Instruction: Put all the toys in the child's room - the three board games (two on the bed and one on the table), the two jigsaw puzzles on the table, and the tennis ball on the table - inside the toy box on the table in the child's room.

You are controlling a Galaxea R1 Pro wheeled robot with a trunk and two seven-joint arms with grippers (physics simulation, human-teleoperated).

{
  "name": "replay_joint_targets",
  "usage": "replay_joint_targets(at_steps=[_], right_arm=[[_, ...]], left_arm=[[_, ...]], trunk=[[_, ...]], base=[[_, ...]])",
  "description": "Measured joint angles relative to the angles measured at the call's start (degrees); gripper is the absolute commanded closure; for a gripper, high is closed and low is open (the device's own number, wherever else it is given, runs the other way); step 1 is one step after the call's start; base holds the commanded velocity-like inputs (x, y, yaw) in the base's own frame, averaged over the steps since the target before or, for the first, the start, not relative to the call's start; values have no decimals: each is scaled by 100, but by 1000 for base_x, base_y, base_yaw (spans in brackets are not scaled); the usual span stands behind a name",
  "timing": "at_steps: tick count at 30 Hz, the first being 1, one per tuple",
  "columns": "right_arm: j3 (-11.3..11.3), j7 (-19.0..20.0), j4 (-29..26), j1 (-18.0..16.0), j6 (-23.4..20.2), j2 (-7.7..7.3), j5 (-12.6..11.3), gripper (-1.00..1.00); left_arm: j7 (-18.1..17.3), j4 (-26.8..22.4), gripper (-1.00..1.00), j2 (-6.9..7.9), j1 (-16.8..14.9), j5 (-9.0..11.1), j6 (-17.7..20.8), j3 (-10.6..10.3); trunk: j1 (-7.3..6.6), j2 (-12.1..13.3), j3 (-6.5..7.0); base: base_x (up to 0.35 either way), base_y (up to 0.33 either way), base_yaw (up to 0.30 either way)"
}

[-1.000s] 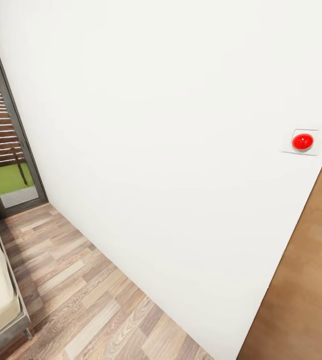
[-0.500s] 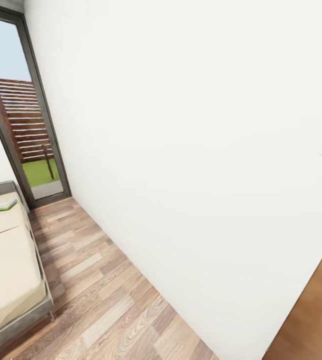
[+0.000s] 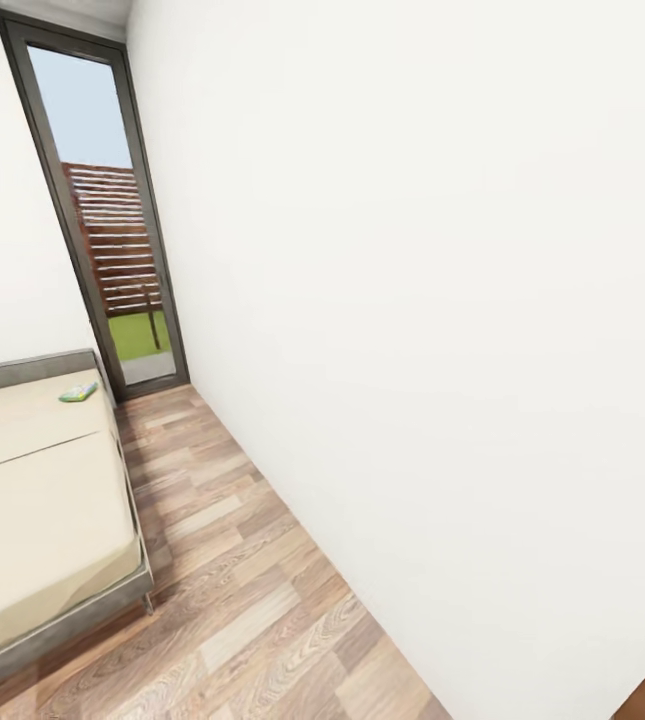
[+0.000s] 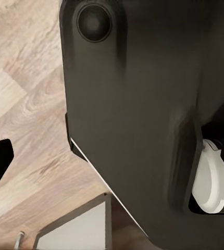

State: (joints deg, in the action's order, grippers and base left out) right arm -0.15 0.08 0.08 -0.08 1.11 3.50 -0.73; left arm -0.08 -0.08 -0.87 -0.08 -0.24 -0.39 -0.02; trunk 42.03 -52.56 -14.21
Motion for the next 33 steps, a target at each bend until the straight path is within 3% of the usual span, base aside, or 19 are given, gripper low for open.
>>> replay_joint_targets(at_steps=[33], right_arm=[[-8, 0, 0, 0, 0, -7, -1, -100]], left_arm=[[0, 0, -100, 0, 0, 0, -1, -1]], trunk=[[0, 0, 0]], base=[[0, 0, 281]])
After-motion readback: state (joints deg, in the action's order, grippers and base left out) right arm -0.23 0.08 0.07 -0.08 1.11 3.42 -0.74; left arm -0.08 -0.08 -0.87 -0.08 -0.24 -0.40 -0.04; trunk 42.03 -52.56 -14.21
